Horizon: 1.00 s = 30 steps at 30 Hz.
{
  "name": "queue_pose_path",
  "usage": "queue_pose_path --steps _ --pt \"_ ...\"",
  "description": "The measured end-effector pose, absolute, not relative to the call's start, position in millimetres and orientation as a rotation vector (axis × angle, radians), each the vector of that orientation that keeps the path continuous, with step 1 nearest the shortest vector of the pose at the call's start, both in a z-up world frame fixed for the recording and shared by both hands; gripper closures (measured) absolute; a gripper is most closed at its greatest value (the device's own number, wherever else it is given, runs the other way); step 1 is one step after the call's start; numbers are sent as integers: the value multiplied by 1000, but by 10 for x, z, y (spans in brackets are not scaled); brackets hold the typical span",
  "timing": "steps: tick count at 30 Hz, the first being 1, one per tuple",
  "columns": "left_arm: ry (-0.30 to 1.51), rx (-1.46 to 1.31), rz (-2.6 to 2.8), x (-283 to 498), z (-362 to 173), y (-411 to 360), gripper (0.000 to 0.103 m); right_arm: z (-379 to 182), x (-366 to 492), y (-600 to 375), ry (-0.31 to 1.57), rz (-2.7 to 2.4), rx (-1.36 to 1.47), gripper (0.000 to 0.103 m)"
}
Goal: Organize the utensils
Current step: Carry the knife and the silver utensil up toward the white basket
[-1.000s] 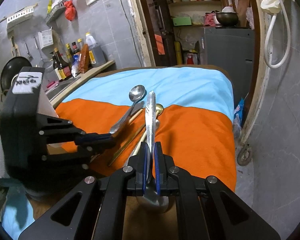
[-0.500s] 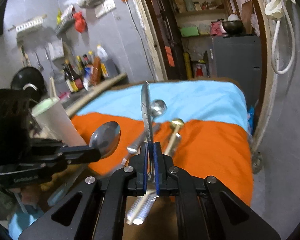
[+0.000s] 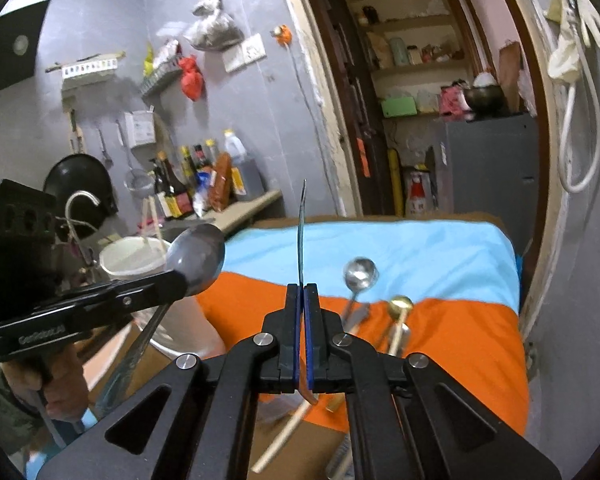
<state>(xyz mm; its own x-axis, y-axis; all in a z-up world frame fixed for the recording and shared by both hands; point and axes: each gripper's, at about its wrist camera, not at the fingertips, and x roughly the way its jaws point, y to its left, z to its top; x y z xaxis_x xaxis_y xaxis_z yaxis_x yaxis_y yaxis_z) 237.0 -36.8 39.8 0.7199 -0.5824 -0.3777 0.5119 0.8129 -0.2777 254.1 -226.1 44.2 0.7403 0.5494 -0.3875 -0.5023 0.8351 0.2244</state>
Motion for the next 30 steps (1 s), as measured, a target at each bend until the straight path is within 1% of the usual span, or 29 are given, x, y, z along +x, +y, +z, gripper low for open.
queue_pose_path --steps 10,16,22,30 --pt "316 -197 -462 2377 877 259 103 846 2551 -1746 379 697 135 103" --pt "199 -228 -315 2420 1040 768 103 1117 2563 -1360 327 770 138 103" --pt "91 -207 -171 2445 1011 1126 103 1159 2632 -989 332 774 103 103" --pt "21 -164 -42 2604 732 1361 103 873 2728 -793 381 727 42 103"
